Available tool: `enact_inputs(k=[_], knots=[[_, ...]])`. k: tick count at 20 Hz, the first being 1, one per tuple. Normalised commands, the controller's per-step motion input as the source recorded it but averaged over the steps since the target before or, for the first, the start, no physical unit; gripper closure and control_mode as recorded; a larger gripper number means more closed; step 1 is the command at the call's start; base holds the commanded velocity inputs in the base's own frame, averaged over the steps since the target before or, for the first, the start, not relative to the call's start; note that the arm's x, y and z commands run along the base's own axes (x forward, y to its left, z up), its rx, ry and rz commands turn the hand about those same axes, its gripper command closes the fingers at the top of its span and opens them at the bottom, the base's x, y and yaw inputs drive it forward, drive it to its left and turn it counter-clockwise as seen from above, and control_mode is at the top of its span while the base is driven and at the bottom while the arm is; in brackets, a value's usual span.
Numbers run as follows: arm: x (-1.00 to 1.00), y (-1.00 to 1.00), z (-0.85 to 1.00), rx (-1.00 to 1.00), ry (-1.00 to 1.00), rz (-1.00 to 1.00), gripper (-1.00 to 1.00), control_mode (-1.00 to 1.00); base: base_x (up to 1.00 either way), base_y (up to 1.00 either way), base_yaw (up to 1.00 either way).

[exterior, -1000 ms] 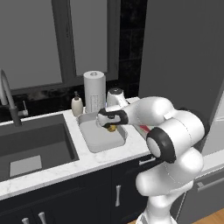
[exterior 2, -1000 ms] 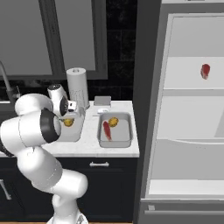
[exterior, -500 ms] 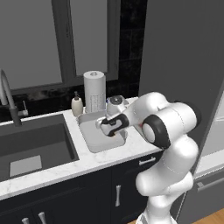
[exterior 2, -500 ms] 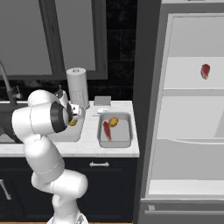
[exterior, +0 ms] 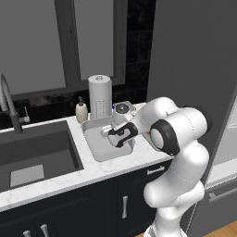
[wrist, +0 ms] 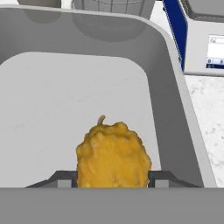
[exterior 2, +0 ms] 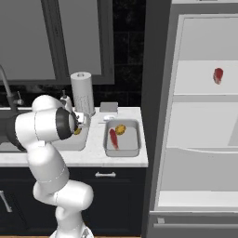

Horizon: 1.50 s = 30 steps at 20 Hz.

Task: Place one squash and one steak in each tupperware on the nearby counter, to pack two identical lunches.

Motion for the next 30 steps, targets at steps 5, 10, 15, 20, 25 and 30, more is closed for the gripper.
enact_inputs(k=[5,10,15,20,25,30], knots=[[0.0,0.0,0.0,0.0,0.0,0.0,-1.0,-1.0,0.0,0.0,0.0],[0.0,0.0,0.13,-0.02,0.0,0.0,-1.0,-1.0,0.0,0.0,0.0],[-0.23,-0.08,0.76,0.0,0.06,0.0,-1.0,-1.0,0.0,0.0,0.0],[-0.34,-0.13,0.99,0.0,0.23,0.0,-1.0,-1.0,0.0,0.0,0.0],[-0.44,-0.28,0.76,0.0,0.45,0.0,-1.0,-1.0,0.0,0.0,0.0],[-0.95,-0.33,0.06,-0.01,0.4,0.01,-1.0,-1.0,0.0,0.0,0.0]])
